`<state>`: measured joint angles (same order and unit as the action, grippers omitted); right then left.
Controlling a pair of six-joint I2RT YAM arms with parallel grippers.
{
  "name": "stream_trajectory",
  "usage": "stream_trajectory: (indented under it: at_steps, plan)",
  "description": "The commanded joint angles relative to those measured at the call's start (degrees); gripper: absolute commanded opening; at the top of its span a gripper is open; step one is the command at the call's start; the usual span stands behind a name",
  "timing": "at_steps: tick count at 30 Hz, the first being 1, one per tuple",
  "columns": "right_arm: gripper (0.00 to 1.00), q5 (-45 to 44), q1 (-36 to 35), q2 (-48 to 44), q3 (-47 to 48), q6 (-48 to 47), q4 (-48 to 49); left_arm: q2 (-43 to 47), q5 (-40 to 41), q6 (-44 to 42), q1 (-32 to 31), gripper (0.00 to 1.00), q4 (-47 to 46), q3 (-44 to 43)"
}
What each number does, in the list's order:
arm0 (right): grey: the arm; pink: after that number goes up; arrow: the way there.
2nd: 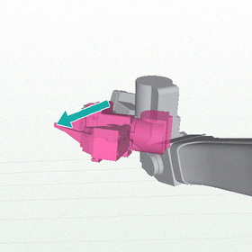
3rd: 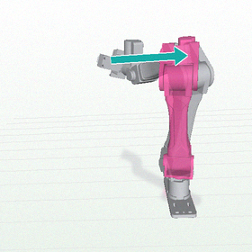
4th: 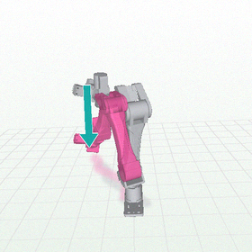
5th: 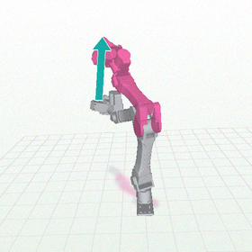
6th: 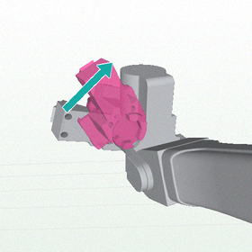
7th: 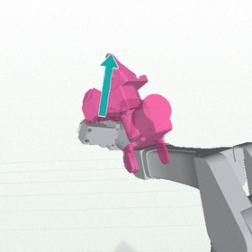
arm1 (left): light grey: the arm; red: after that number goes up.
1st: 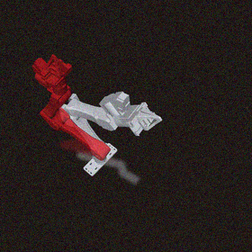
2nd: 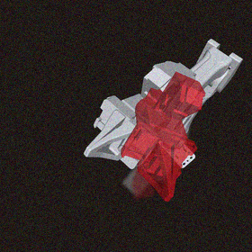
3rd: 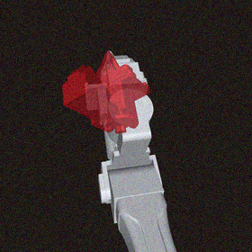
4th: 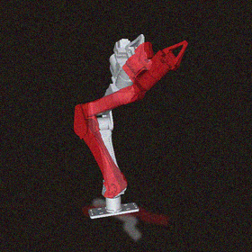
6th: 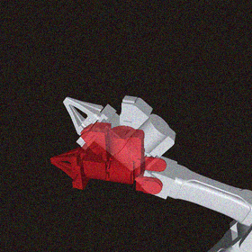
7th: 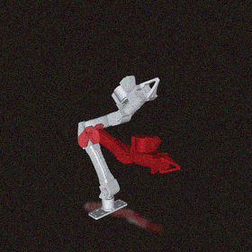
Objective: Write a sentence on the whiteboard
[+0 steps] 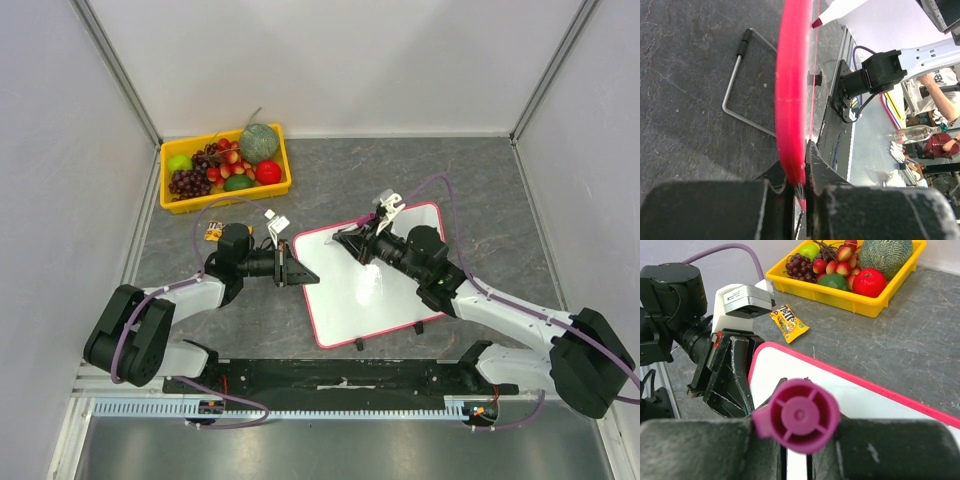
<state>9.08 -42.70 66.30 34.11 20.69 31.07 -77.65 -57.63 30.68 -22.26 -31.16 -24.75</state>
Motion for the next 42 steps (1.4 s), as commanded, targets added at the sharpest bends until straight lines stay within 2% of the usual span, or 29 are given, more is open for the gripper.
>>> stream_trajectory:
  at_steps: [1, 15, 42]
  plan:
    - [0.00, -0.91, -0.54, 0.49, 1.49, 0.58, 5.32, -1.10, 3.57, -11.08, -0.50, 0.02, 2.42, 1.29]
    - [0.00, -3.37, -0.54, 2.34, 0.61, 0.49, 4.97, -1.10, 3.13, -10.90, -0.50, 0.02, 1.89, 1.46]
    - [0.00, -2.32, -0.54, -1.26, -4.75, 0.58, 1.71, -1.19, 3.05, -11.16, -0.50, 0.02, 1.80, 1.46]
